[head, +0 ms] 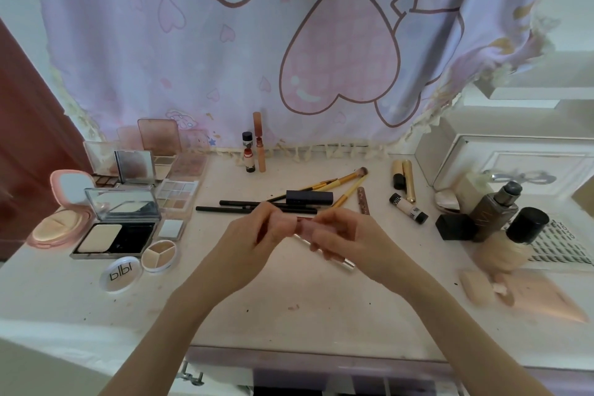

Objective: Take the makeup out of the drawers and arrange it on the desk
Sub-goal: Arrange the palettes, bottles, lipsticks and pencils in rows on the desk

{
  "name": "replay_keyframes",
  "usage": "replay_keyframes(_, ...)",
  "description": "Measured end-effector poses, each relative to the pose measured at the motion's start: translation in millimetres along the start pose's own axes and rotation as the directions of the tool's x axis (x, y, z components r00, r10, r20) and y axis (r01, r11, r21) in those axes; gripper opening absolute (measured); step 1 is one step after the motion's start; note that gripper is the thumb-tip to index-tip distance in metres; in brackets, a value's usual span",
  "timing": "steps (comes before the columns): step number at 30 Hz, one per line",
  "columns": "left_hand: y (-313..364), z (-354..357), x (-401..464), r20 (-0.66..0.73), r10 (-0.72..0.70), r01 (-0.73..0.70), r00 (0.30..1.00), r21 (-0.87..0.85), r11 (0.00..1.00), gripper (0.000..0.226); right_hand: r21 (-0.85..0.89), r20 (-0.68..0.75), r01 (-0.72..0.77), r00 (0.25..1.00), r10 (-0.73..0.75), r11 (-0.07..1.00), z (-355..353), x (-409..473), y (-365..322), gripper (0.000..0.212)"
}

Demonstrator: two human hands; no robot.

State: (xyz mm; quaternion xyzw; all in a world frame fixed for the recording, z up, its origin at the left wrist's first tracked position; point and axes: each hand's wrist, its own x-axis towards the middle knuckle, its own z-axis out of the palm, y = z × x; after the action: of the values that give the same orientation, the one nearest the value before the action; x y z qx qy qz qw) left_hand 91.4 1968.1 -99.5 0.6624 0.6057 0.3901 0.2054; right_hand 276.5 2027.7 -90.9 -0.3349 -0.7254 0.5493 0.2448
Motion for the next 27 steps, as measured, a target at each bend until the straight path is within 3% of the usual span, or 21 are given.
replay_keyframes(2, -1.1, 2.2, 1.2, -0.071, -0.064, 0.064, 0.995, 0.003, 0.998, 0.031, -0.237, -0.037, 0.091, 0.994, -0.103, 0.967, 3.7, -0.5, 2.4, 0.026)
replay_keyframes(5, 1.8, 2.9, 2.0, -0.143, -0.147, 0.146, 0.979, -0.021, 0.989, 0.049, -0.328, -0.073, 0.158, 0.979, -0.191, 0.931, 8.1, -1.5, 3.0, 0.035)
replay_keyframes(8, -0.5, 1.2, 4.1, -0.153, -0.168, 0.164, 0.974, -0.038, 0.986, 0.048, -0.299, -0.1, 0.17, 0.973, -0.208, 0.939, 9.7, 0.5, 5.1, 0.032)
replay_keyframes(13, -7.1, -6.5, 1.5, 0.054, -0.03, 0.04, 0.998, -0.197, 0.98, 0.027, -0.248, -0.124, 0.11, 0.982, -0.145, 0.962, 10.4, 3.8, 9.6, 0.022)
replay_keyframes(15, -8.0, -7.1, 3.0, 0.018, -0.048, 0.05, 0.999, -0.139, 0.989, 0.022, -0.272, -0.109, 0.112, 0.983, -0.146, 0.956, 10.3, 3.5, 11.0, 0.023)
replay_keyframes(19, -6.6, -2.6, 6.9, -0.081, -0.104, 0.1, 0.991, -0.054, 0.994, 0.038, -0.379, -0.128, 0.155, 0.968, -0.217, 0.912, 12.5, 2.7, 11.4, 0.028)
replay_keyframes(22, -6.1, 3.9, 8.1, -0.161, -0.143, 0.141, 0.977, -0.021, 0.99, 0.033, -0.467, -0.15, 0.174, 0.951, -0.272, 0.867, 13.7, 2.8, 12.7, 0.026)
replay_keyframes(27, -6.3, 8.7, 12.3, -0.269, -0.209, 0.215, 0.94, -0.008, 0.977, 0.055, -0.564, -0.163, 0.233, 0.909, -0.383, 0.792, 16.0, 3.0, 12.7, 0.021)
